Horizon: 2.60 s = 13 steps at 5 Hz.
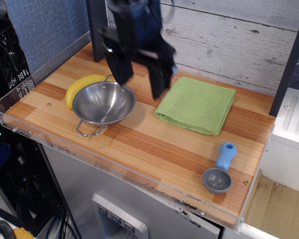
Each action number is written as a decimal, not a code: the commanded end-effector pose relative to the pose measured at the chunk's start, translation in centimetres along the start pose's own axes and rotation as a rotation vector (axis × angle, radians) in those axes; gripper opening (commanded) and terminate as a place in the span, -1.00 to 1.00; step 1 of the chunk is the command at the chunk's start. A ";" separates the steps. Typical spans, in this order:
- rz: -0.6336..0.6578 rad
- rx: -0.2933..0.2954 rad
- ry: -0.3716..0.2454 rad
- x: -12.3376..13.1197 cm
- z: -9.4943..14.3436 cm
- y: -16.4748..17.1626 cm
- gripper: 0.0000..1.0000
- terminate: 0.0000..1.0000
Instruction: Place the spatula on the far left edge of the cloth
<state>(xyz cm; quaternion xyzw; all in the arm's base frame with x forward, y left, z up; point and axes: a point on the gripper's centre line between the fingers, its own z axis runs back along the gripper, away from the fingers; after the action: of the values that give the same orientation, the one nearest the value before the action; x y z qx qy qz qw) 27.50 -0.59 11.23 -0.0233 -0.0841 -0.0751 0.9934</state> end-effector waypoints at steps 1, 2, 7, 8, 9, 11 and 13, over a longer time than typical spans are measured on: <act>0.009 -0.029 -0.028 -1.6 -0.5 -6.4 1.00 -1.00; 0.010 -0.052 -0.017 -1.9 -1.1 -9.4 1.00 -1.00; 0.040 0.071 0.124 -4.2 -8.4 -9.1 1.00 -1.00; 0.040 0.078 0.132 -4.1 -8.9 -9.1 1.00 -1.00; 0.046 0.076 0.143 -3.9 -9.4 -9.2 1.00 -1.00; 0.050 0.063 0.167 -3.8 -10.5 -9.7 1.00 -1.00; 0.046 0.036 0.139 -2.4 -10.9 -11.1 1.00 -1.00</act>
<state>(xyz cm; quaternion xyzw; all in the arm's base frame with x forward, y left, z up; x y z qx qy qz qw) 25.41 -11.70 0.39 -0.0010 -0.0120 -0.0476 0.9988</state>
